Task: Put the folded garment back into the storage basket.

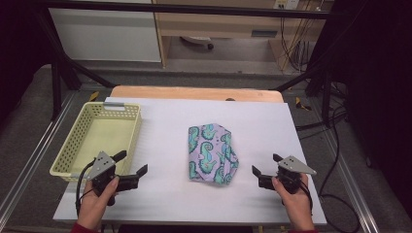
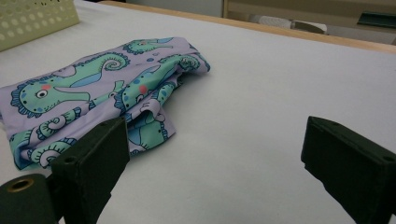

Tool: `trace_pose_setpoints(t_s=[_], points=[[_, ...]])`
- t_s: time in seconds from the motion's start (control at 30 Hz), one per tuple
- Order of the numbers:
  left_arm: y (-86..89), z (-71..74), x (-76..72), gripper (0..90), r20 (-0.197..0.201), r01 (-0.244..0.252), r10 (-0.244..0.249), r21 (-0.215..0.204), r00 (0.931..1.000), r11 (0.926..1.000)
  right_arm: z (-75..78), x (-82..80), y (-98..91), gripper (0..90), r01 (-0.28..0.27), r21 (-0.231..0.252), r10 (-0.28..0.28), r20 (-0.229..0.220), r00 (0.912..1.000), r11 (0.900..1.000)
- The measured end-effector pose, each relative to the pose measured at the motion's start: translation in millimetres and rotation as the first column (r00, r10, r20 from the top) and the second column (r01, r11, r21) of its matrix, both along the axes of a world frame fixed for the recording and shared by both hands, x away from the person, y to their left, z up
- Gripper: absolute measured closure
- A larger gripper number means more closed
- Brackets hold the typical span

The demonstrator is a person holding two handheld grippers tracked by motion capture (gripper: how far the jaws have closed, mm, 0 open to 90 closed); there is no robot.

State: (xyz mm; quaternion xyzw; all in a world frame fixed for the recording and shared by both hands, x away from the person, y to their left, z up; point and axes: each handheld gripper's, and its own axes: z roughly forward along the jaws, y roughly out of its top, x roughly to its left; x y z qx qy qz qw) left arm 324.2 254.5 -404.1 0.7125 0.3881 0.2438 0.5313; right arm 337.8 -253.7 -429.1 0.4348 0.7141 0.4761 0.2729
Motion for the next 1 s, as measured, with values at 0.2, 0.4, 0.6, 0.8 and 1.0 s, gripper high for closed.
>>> trace_pose_setpoints(t_s=[0.2,0.4,0.6,0.8,1.0], points=[[-18.8,-1.6,-4.1,6.2,-0.035,0.072,-0.072,0.005,0.9968,0.9974,-0.2,1.4,7.2,5.5,-0.017,-0.023,0.016,-0.019,0.9997,0.9996],[-36.3,-7.7,-4.6,6.4,-0.054,0.122,-0.121,0.018,0.9911,0.9923,0.0,2.3,10.9,3.8,-0.035,-0.024,0.034,-0.029,0.9990,0.9991],[-57.3,-12.8,-5.2,7.0,-0.070,0.170,-0.166,0.063,0.9837,0.9834,-1.1,2.7,14.6,3.4,-0.038,-0.052,0.036,-0.038,0.9986,0.9979],[-74.6,-20.1,-0.3,9.6,-0.090,0.201,-0.193,0.078,0.9770,0.9765,-2.0,3.1,15.7,4.1,-0.039,-0.061,0.036,-0.041,0.9985,0.9974],[-93.2,-28.3,5.7,14.3,-0.125,0.226,-0.211,0.121,0.9694,0.9667,-3.0,3.4,17.5,4.3,-0.039,-0.070,0.036,-0.044,0.9984,0.9967]])
